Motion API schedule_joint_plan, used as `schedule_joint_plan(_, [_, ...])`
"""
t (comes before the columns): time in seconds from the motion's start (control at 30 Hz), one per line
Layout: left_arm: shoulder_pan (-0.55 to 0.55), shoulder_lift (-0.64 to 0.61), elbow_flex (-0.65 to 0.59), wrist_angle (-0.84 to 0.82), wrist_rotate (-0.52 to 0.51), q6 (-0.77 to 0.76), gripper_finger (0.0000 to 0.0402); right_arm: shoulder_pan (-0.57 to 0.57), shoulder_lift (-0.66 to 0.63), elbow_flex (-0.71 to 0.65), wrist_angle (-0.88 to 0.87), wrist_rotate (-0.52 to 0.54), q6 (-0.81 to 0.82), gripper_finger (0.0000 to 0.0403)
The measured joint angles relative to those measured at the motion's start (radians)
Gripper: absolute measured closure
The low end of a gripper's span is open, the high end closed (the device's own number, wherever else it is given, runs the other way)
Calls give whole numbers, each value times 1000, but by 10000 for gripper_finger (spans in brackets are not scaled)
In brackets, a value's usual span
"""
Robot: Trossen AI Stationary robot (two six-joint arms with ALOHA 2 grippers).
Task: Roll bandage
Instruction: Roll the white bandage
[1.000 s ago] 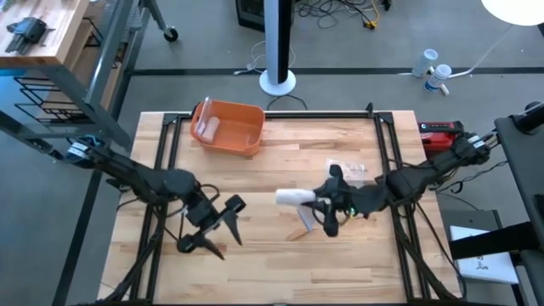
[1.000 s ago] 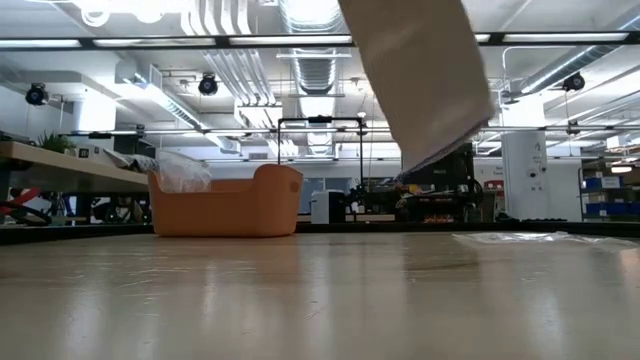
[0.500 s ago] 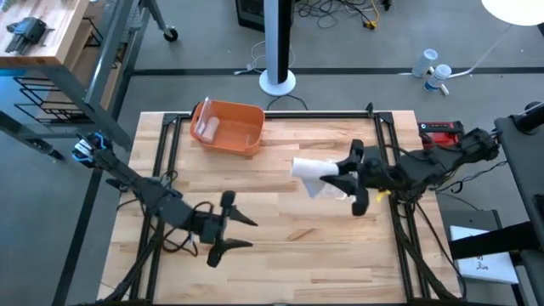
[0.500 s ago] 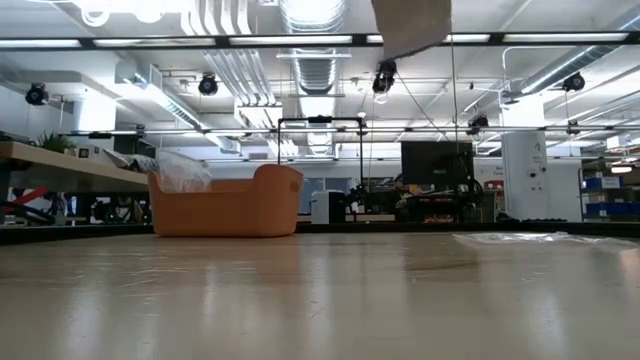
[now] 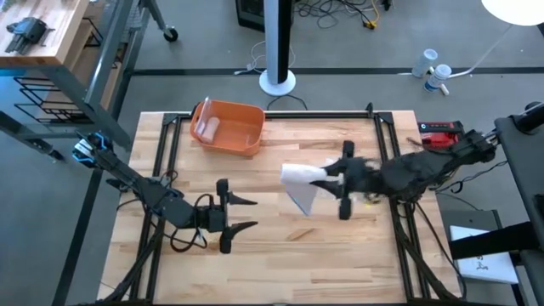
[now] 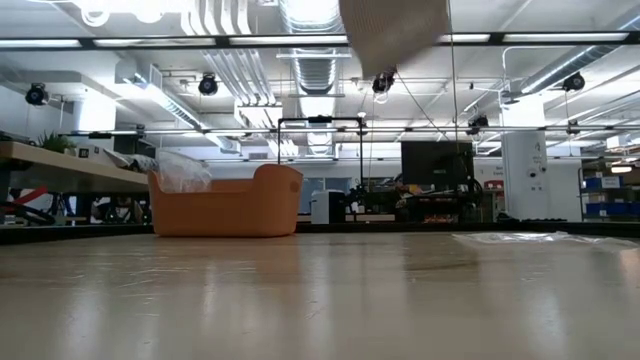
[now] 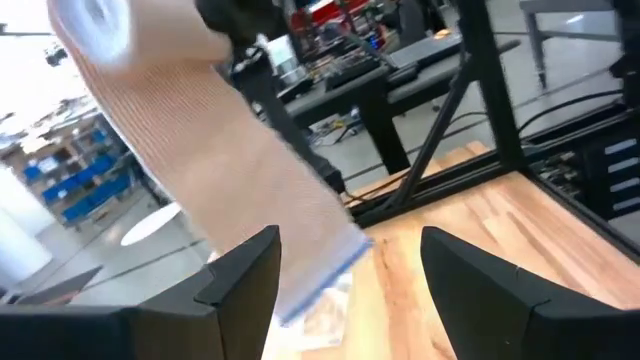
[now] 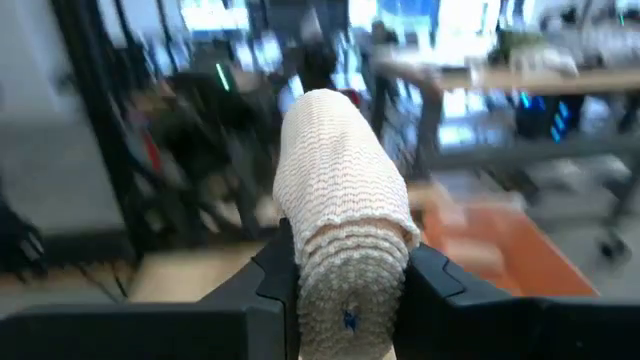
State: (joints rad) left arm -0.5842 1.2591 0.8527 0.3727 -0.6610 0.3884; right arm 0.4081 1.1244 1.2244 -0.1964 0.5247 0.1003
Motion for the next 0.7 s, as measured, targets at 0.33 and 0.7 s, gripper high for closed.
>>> schedule_joint_plan(0.33, [109, -6, -47, 20, -31, -19, 171, -63, 17, -63, -127, 99, -2, 312])
schedule_joint_plan(0.7, [340, 51, -72, 80, 24, 48, 171, -150, -10, -66, 197, -22, -153, 311])
